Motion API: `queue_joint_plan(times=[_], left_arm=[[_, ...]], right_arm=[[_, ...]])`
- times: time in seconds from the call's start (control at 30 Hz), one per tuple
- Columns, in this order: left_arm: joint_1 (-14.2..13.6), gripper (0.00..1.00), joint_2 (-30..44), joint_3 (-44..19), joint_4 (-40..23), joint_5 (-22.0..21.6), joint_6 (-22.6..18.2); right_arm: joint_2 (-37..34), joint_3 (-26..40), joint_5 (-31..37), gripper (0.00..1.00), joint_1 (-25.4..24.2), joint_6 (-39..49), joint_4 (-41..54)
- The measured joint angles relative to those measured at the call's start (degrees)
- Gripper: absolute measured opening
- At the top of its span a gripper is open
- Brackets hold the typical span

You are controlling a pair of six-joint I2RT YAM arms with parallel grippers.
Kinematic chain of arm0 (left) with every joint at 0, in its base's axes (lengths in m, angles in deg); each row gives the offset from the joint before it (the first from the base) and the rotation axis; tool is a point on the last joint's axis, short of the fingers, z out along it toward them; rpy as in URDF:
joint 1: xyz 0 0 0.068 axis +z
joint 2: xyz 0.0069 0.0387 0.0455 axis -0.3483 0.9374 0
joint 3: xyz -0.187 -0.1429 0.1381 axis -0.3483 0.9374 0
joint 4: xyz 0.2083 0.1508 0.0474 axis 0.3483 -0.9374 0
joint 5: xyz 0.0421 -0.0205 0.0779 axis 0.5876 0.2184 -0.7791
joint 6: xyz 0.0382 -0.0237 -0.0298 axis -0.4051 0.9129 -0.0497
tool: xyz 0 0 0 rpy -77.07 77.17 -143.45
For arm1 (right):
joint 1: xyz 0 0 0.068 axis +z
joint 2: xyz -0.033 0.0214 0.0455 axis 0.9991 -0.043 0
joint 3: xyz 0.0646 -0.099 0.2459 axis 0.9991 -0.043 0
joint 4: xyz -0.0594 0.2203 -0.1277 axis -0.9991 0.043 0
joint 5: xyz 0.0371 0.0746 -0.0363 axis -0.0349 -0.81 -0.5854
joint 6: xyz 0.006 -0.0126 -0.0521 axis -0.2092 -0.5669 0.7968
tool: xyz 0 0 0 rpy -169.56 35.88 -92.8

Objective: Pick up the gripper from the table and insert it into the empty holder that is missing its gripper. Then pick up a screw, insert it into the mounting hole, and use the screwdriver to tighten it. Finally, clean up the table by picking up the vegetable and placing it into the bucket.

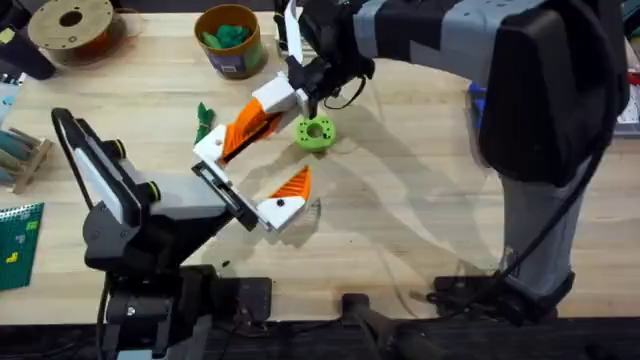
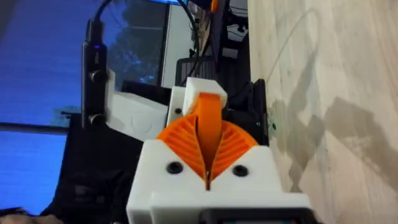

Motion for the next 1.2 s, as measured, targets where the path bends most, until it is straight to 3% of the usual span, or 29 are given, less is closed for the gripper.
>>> queue_joint_plan(times=[0.87, 1.2], left_arm=[[0.2, 0.985, 0.01, 0.0, 0.07, -0.86, 0.22], [0.36, 0.985, 0.01, 0.0, 0.08, -1.71, 0.64]], right_arm=[[0.0, 0.0, 0.04, 0.006, 1.13, -4.69, -2.14], [0.02, 0.01, 1.46, 0.006, 1.56, -7.38, -7.61]])
